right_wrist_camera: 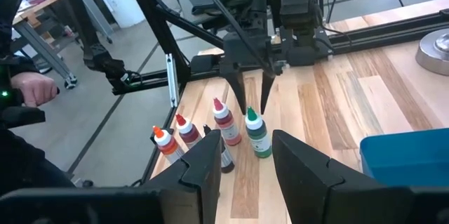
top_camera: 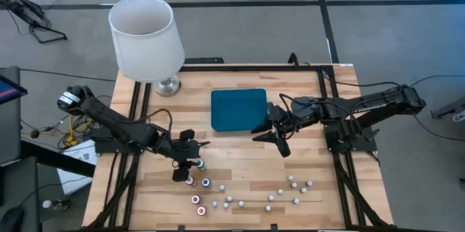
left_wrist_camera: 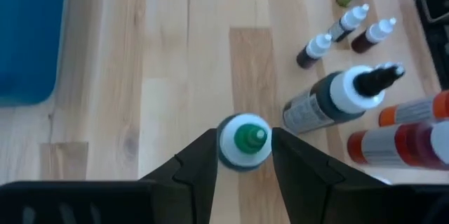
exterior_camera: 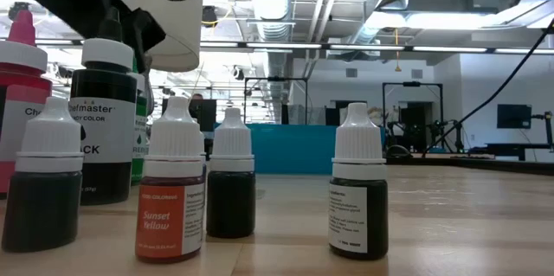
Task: Pick & Place food coloring
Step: Put the large green food coloring bottle into the bin
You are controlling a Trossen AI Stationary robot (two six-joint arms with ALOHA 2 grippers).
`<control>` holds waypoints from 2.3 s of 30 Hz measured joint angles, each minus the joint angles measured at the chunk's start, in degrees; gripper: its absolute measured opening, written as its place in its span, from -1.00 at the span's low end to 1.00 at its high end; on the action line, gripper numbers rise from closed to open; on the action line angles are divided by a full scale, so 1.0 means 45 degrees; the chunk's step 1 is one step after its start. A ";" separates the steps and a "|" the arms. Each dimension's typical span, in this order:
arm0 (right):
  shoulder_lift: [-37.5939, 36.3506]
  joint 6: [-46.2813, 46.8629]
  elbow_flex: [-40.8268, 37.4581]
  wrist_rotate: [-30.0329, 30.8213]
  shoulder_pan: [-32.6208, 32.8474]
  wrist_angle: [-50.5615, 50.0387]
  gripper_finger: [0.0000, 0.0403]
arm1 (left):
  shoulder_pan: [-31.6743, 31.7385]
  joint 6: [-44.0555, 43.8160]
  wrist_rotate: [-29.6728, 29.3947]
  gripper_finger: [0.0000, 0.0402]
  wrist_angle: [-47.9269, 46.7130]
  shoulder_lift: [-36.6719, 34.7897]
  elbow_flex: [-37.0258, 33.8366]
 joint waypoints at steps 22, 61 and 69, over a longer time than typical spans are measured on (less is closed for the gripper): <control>0.0005 0.0005 0.0000 0.0005 0.0000 -0.0021 -0.41 | 0.0000 0.0196 -0.0100 -0.38 0.0095 0.0107 0.0000; 0.0005 0.0001 0.0000 0.0009 0.0000 -0.0026 -0.41 | 0.0187 -0.0015 -0.0345 -0.86 -0.0045 0.0056 0.0085; 0.0010 0.0004 0.0005 0.0006 0.0000 -0.0093 -0.41 | 0.0633 -0.0013 -0.0440 -0.87 -0.0011 -0.0342 0.0424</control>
